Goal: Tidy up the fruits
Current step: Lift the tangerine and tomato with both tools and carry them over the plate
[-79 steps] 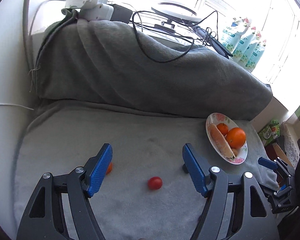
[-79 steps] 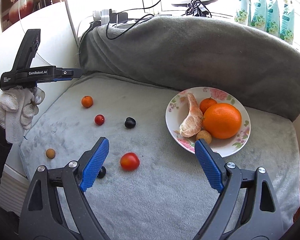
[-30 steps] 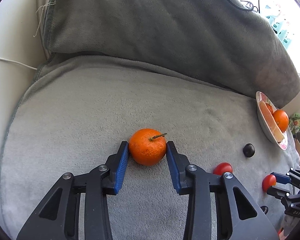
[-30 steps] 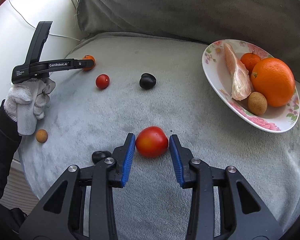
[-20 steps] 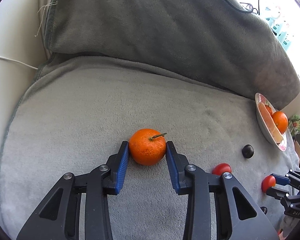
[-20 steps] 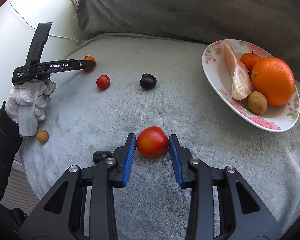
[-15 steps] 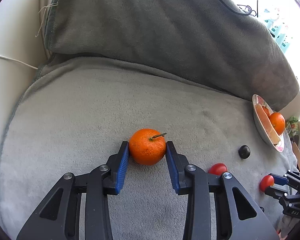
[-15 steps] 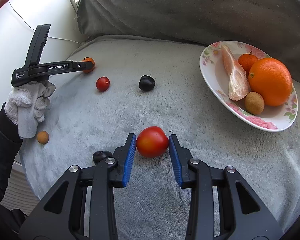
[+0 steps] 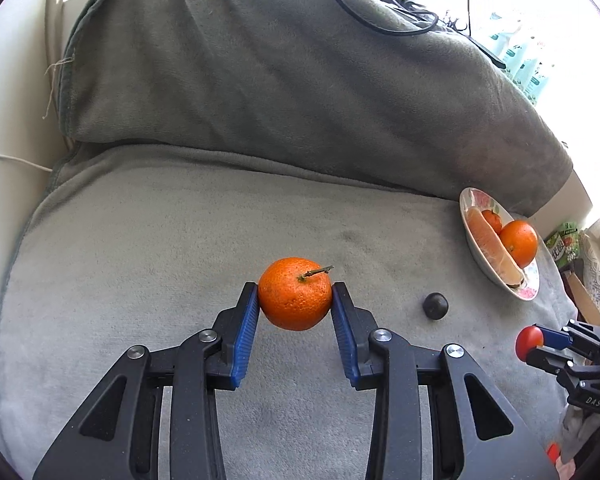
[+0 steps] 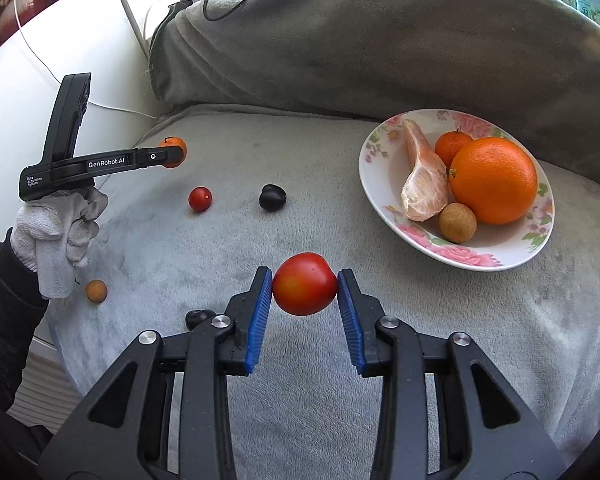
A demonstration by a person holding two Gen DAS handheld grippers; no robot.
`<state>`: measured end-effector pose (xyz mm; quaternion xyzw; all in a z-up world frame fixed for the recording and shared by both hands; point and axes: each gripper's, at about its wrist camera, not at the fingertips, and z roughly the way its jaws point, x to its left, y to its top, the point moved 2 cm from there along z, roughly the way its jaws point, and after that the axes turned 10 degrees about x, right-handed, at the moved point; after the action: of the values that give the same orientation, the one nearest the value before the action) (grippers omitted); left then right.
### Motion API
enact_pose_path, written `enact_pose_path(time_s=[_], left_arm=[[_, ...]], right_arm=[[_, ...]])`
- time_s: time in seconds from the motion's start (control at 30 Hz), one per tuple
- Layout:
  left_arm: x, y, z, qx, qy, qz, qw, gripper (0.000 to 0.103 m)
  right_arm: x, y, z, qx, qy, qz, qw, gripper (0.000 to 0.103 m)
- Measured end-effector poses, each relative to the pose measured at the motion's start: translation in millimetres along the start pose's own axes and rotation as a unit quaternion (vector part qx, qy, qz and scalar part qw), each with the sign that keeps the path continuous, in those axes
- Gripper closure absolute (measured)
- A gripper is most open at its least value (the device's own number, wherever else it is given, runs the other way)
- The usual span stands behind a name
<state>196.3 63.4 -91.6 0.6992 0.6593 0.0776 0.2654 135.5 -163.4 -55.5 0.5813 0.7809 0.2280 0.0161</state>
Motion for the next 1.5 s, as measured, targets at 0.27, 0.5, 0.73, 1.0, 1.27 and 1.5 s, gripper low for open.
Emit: enact_pose_path(time_s=[0.27, 0.5, 0.73, 1.0, 1.27, 1.5], left_arm=[[-30.1, 7.5, -6.6, -0.005, -0.025, 0.021, 0.9995, 0.068], [-55.3, 13.5, -5.3, -0.009, -0.043, 0.038, 0.9983, 0.068], [-82.7, 19.8, -4.5, -0.011, -0.056, 0.056, 0.9968, 0.068], [-113.5, 25.5, 2.0, -0.005, -0.067, 0.079, 0.9946, 0.068], [-135.8, 30.2, 13.4, 0.003, -0.077, 0.095, 0.9925, 0.068], [-153.3, 35.4, 23.4, 0.01, -0.085, 0.104, 0.9908, 0.068]], right_arm=[[-17.9, 0.6, -22.4, -0.023, -0.009, 0.016, 1.0, 0.068], [-30.3, 4.2, -36.5, -0.039, -0.019, 0.026, 0.999, 0.068], [-44.7, 11.6, -49.0, -0.056, -0.033, 0.031, 0.997, 0.068], [-66.5, 23.2, -61.1, -0.07, -0.045, 0.044, 0.996, 0.068], [-86.5, 33.5, -68.8, -0.083, -0.054, 0.054, 0.994, 0.068], [-104.8, 48.8, -66.6, -0.089, -0.059, 0.064, 0.992, 0.068]])
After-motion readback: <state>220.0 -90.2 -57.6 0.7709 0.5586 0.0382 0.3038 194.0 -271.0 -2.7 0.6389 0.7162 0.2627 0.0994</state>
